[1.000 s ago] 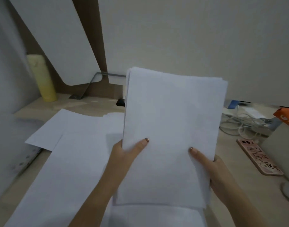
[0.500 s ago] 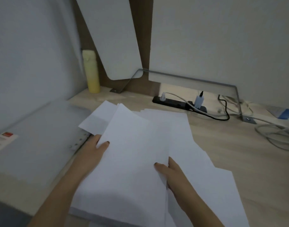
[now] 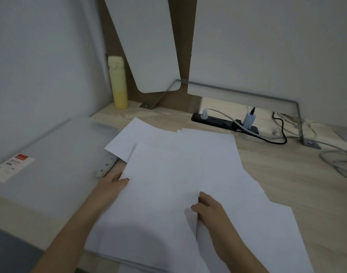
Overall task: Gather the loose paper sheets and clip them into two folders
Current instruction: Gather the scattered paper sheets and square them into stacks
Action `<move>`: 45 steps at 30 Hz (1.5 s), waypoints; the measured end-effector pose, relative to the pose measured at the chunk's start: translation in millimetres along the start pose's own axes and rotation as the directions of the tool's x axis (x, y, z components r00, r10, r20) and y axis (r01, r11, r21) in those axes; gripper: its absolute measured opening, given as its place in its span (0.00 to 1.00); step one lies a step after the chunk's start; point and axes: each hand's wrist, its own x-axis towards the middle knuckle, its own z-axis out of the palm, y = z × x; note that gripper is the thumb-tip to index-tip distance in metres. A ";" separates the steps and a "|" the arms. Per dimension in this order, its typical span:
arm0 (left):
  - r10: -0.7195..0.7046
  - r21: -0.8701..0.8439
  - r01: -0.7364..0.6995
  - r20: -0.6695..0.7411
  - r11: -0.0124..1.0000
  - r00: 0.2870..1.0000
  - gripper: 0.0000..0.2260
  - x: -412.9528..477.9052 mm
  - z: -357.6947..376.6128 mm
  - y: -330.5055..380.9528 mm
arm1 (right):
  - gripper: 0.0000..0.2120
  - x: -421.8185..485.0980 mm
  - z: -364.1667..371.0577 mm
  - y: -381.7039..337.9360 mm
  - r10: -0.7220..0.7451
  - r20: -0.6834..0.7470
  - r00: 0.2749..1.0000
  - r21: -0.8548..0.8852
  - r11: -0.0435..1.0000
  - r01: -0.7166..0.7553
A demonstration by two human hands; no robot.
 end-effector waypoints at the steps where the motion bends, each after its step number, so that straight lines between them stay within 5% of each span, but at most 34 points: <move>1: -0.024 -0.026 0.023 -0.024 0.999 0.999 0.11 1.0 0.3 -0.4 | 0.06 -3.3 -2.4 -4.1 0.023 0.010 1.000 0.063 0.998 -0.023; 5: -0.083 0.049 0.083 -0.011 0.995 0.997 0.09 4.2 -4.1 -3.7 | 0.14 2.3 -9.0 -11.6 0.085 0.062 0.995 0.235 0.967 -0.097; 10: -0.061 0.001 0.061 -0.047 0.998 0.997 0.05 -3.3 -0.5 0.5 | 0.03 5.9 -3.8 -6.6 0.137 0.183 0.974 0.157 0.973 -0.166; 18: 0.245 -0.245 -0.283 -0.171 0.927 0.954 0.02 -42.5 11.9 56.7 | 0.11 -16.2 -23.3 -43.8 -0.119 0.143 0.983 0.355 0.933 0.062; 26: 0.339 -0.423 -0.373 -0.156 0.826 0.928 0.30 -66.6 61.4 105.7 | 0.23 -46.0 -85.8 -81.2 -0.444 0.102 0.890 0.286 0.870 0.402; 30: 0.361 -0.415 -0.359 -0.076 0.836 0.929 0.27 -73.2 81.3 98.6 | 0.30 -41.5 -95.3 -56.0 -0.391 0.076 0.917 0.276 0.892 0.357; 38: 0.317 -0.398 -0.342 -0.130 0.851 0.939 0.20 -78.4 100.7 108.5 | 0.23 -52.2 -106.5 -48.3 -0.383 -0.034 0.923 0.298 0.878 0.375; 42: 0.347 -0.333 -0.336 -0.027 0.881 0.937 0.08 -82.6 137.4 120.1 | 0.14 -66.2 -141.4 -42.9 -0.330 -0.195 0.924 0.245 0.896 0.372; 45: 0.320 -0.256 -0.282 0.121 0.924 0.940 0.10 -81.8 182.2 121.1 | 0.07 -78.9 -180.0 -29.0 -0.279 -0.356 0.892 0.178 0.917 0.358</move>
